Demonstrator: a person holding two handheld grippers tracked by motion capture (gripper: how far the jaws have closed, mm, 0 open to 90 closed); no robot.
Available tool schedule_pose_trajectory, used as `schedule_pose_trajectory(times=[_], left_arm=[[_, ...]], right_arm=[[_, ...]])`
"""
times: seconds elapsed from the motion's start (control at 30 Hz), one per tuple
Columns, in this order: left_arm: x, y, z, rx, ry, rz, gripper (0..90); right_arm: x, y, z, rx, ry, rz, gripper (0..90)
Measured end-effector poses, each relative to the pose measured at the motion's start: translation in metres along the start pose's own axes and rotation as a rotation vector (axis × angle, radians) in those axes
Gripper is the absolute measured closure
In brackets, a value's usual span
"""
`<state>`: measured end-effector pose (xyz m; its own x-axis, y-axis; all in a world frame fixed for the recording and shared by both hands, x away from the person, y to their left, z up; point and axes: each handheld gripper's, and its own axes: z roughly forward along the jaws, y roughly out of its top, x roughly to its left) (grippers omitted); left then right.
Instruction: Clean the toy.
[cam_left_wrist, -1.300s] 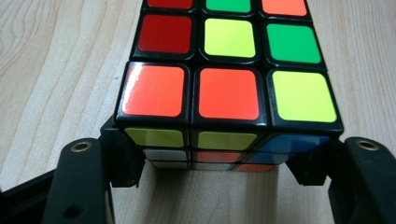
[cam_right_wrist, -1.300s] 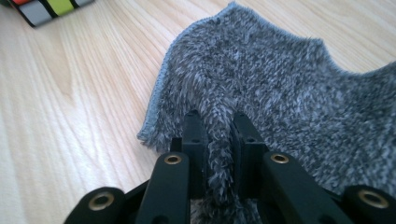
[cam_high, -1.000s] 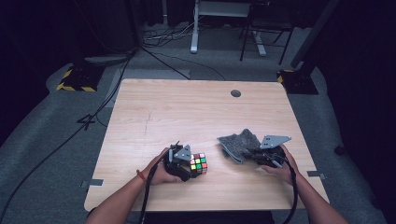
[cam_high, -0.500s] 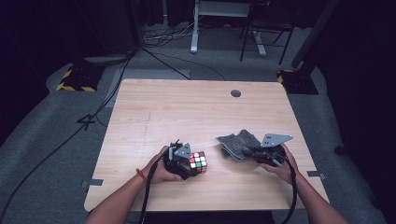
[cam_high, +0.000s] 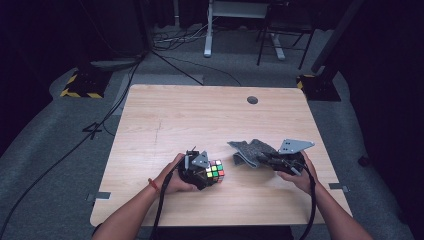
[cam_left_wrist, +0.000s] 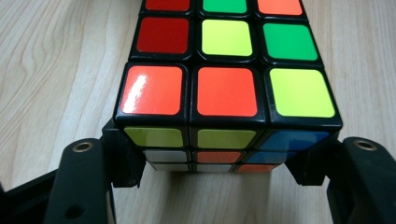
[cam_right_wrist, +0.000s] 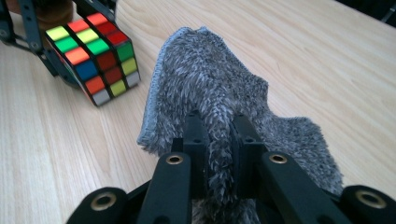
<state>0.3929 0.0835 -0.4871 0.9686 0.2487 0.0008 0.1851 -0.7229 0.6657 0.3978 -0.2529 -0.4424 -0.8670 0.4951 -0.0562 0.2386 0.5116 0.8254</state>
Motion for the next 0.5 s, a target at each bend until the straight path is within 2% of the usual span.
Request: schedule_pose_trajectory(times=[0.07, 0.13, 0.17, 0.2, 0.23, 0.37, 0.43, 0.47, 0.5], left_arm=[[0.001, 0.005, 0.002, -0.002, -0.011, -0.009, 33.8], [0.001, 0.009, 0.004, 0.000, -0.016, -0.002, 33.8], [-0.002, 0.016, 0.008, 0.007, -0.011, 0.015, 33.8], [-0.002, 0.016, 0.008, 0.007, -0.011, 0.015, 33.8], [-0.003, 0.023, 0.012, 0.012, -0.024, 0.021, 33.9], [-0.006, 0.031, 0.017, 0.023, -0.023, 0.036, 33.8], [-0.008, 0.034, 0.019, 0.030, -0.012, 0.045, 33.8], [-0.008, 0.035, 0.019, 0.038, -0.014, 0.050, 33.8], [-0.008, 0.035, 0.018, 0.036, -0.010, 0.045, 33.8]], right_arm=[[0.002, 0.005, -0.001, -0.015, -0.005, 0.000, 79.8], [0.003, 0.008, -0.001, -0.025, -0.004, -0.002, 79.8], [0.006, 0.015, -0.001, -0.043, -0.008, -0.006, 79.8], [0.007, 0.018, -0.001, -0.051, -0.010, -0.013, 79.8], [0.010, 0.022, 0.000, -0.057, -0.004, -0.024, 79.8], [0.019, 0.030, 0.004, -0.064, 0.013, -0.047, 79.8], [0.029, 0.037, 0.008, -0.068, 0.052, -0.075, 79.8], [0.029, 0.037, 0.008, -0.068, 0.052, -0.075, 79.8], [0.032, 0.040, 0.010, -0.069, 0.072, -0.076, 79.8]])
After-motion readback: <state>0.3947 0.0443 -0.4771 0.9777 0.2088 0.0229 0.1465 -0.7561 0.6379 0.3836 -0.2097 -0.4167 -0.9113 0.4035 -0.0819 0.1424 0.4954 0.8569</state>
